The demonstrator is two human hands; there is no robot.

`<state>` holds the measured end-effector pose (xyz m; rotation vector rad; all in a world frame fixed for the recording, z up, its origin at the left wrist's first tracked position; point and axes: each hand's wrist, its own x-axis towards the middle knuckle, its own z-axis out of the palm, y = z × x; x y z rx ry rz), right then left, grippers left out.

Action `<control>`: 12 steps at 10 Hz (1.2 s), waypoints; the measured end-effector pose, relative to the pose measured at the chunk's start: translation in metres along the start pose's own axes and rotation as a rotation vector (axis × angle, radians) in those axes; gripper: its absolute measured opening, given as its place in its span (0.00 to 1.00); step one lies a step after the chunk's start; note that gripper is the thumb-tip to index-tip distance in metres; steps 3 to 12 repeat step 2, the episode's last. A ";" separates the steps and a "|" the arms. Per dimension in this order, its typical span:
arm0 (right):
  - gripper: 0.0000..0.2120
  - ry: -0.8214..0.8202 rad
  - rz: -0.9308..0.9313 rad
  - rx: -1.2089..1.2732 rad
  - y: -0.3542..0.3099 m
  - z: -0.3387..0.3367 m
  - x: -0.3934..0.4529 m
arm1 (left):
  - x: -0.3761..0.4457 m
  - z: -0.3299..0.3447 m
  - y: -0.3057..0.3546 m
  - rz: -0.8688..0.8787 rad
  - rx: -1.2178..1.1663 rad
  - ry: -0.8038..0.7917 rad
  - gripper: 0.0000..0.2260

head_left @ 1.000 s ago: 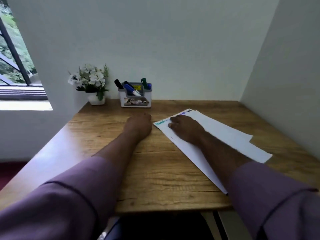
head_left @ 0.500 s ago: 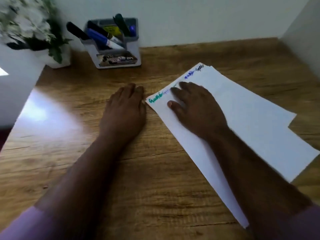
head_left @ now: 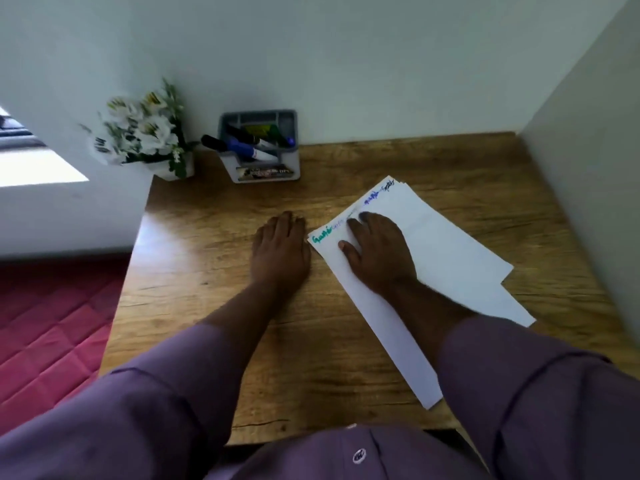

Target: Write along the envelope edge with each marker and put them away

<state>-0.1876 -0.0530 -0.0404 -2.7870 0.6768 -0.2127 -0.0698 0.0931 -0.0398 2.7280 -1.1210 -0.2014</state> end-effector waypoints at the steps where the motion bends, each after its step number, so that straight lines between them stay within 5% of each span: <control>1: 0.21 -0.040 -0.015 0.020 -0.004 -0.007 -0.002 | 0.006 -0.012 -0.001 0.011 0.014 -0.051 0.21; 2: 0.23 -0.168 -0.024 0.041 -0.006 -0.019 0.012 | 0.026 -0.030 0.003 0.031 0.021 -0.072 0.14; 12: 0.23 -0.168 -0.024 0.041 -0.006 -0.019 0.012 | 0.026 -0.030 0.003 0.031 0.021 -0.072 0.14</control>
